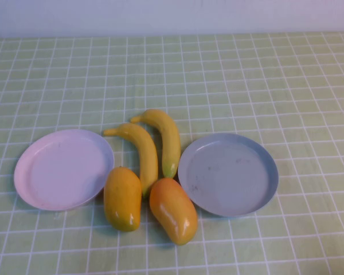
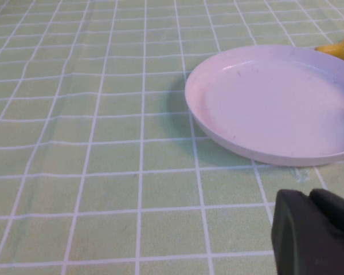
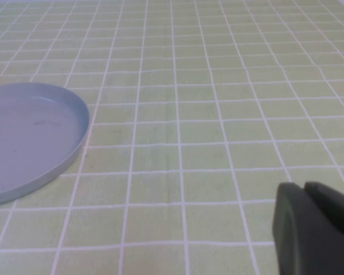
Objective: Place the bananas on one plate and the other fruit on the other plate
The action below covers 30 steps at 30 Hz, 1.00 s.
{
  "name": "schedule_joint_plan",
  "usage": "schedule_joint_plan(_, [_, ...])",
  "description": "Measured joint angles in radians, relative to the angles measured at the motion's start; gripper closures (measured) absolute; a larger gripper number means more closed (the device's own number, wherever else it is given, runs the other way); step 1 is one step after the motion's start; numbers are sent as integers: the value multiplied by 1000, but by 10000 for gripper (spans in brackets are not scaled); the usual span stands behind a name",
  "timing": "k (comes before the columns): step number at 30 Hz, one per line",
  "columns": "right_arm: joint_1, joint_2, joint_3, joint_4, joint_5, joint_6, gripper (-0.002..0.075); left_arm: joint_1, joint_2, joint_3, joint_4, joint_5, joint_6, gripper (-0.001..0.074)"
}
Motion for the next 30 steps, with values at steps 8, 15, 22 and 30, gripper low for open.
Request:
schedule_joint_plan(8, [0, 0, 0, 0, 0, 0, 741, 0, 0, 0, 0, 0, 0, 731])
schedule_joint_plan(15, [0, 0, 0, 0, 0, 0, 741, 0, 0, 0, 0, 0, 0, 731])
schedule_joint_plan(22, [0, 0, 0, 0, 0, 0, 741, 0, 0, 0, 0, 0, 0, 731])
schedule_joint_plan(30, [0, 0, 0, 0, 0, 0, 741, 0, 0, 0, -11, 0, 0, 731])
